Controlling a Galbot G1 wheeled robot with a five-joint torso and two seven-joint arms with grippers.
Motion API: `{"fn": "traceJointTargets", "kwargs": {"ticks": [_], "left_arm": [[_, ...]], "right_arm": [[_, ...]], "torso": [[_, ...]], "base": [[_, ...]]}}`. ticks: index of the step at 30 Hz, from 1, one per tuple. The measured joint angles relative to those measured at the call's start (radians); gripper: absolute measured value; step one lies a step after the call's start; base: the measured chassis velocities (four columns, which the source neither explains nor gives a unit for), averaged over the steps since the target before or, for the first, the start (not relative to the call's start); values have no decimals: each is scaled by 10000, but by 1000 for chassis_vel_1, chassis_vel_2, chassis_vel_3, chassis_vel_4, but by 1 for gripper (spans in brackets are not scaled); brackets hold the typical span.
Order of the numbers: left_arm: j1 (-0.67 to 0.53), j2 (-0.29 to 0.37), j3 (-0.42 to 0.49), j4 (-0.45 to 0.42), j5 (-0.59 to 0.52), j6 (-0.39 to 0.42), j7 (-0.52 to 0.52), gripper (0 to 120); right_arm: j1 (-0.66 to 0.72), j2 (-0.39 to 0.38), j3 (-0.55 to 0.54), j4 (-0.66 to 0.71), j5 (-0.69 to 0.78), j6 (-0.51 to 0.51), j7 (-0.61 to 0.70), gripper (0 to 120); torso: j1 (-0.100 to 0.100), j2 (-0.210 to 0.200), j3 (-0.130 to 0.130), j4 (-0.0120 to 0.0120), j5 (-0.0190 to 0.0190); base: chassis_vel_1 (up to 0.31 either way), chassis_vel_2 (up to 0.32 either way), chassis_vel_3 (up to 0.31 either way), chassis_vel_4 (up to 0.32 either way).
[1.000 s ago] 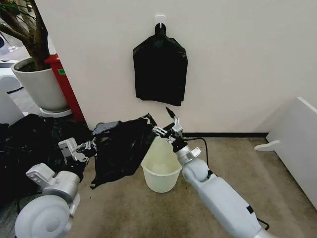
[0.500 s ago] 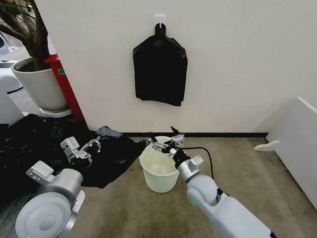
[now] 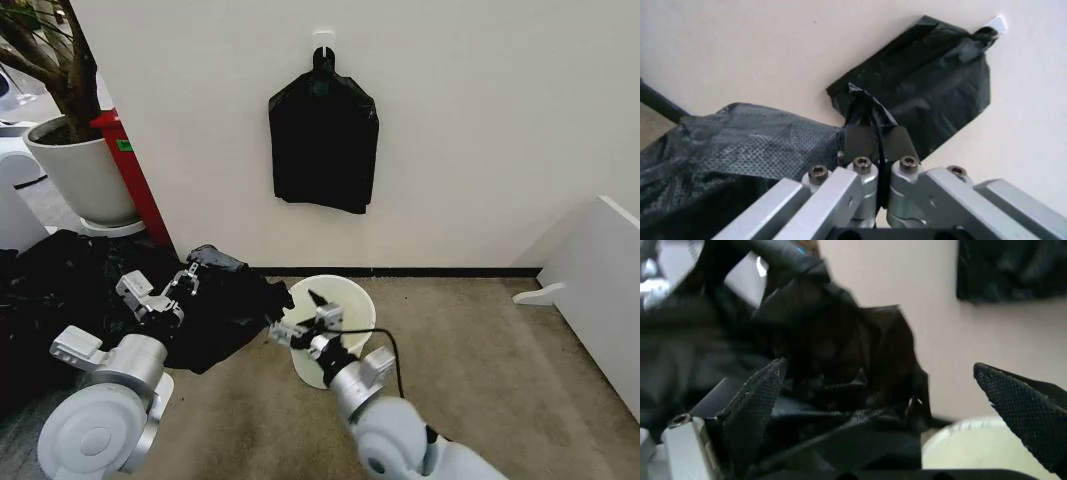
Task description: Place the garbage bag over the trash bin.
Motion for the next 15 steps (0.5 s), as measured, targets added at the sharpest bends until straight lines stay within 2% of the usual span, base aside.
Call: {"fn": "traceJointTargets", "kwargs": {"ticks": [2,3,5,7,10,15], "left_arm": [[-1,0,-4,-7,-37,-12,19,0],[-4,-55,-4,0,-110,-29,59,0],[-20,-104,14,29,-112,-33,63,0],[-28,-115,20,39,-112,-34,64,0],[-55,-144,47,94,-100,-35,64,0],[-63,-156,78,165,-69,-34,65,0]], "right_arm": [[26,12,-4,-176,-398,199,-231,100],[145,75,60,-838,-2115,1130,-1286,100],[196,123,144,-1149,-2885,1656,-1871,100],[208,136,168,-1226,-3071,1826,-2065,100],[241,186,192,-1461,-3545,2607,-3009,100],[380,275,74,-1607,-3737,2649,-3144,95]], "torso": [[0,0,0,0,1],[0,0,0,1,0],[0,0,0,1,-1],[0,0,0,0,-1],[0,0,0,0,-1],[0,0,0,0,0]], "base": [[0,0,0,0],[0,0,0,0],[0,0,0,0],[0,0,0,0],[0,0,0,0],[0,0,0,0]]}}
